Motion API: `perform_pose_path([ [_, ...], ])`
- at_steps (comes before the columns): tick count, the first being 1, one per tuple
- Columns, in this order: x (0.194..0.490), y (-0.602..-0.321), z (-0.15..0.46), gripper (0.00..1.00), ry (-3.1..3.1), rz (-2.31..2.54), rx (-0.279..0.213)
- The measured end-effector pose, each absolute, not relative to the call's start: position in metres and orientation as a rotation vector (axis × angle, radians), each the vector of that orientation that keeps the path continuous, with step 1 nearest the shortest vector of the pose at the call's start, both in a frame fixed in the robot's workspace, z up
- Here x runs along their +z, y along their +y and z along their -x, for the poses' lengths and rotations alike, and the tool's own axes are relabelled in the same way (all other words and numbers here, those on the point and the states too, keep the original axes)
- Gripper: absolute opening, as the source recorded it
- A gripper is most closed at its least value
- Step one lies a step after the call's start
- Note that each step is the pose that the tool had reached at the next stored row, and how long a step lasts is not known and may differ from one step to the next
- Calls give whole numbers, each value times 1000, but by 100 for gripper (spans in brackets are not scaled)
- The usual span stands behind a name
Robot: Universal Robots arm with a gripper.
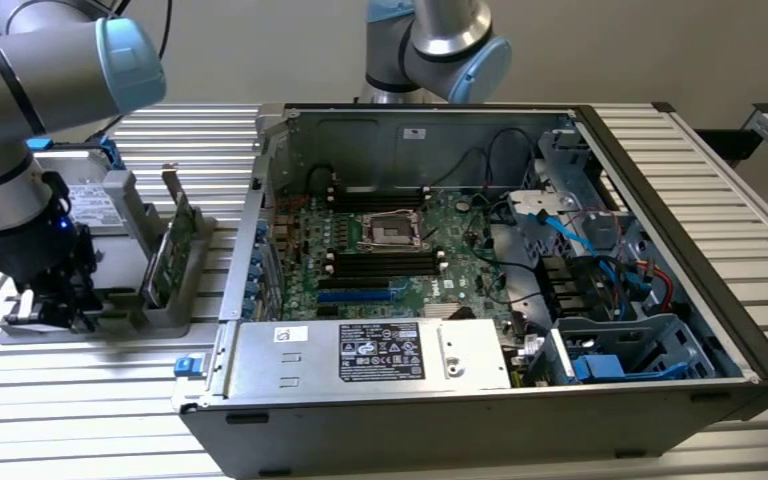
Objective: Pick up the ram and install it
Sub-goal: 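Pick up the ram and move it above insertion slot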
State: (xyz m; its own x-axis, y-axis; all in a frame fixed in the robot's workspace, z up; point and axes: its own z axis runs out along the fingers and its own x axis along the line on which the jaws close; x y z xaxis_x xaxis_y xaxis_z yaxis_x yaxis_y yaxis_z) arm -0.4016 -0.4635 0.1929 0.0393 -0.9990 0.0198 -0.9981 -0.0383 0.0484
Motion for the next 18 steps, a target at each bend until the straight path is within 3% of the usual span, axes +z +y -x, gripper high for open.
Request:
perform_pose_path([
  [12, 193, -463, 402, 36, -2146, -2225, -32],
  [15, 193, -463, 402, 22, -2146, -2225, -32],
  [18, 193, -463, 402, 14, -2146, -2225, -32],
])
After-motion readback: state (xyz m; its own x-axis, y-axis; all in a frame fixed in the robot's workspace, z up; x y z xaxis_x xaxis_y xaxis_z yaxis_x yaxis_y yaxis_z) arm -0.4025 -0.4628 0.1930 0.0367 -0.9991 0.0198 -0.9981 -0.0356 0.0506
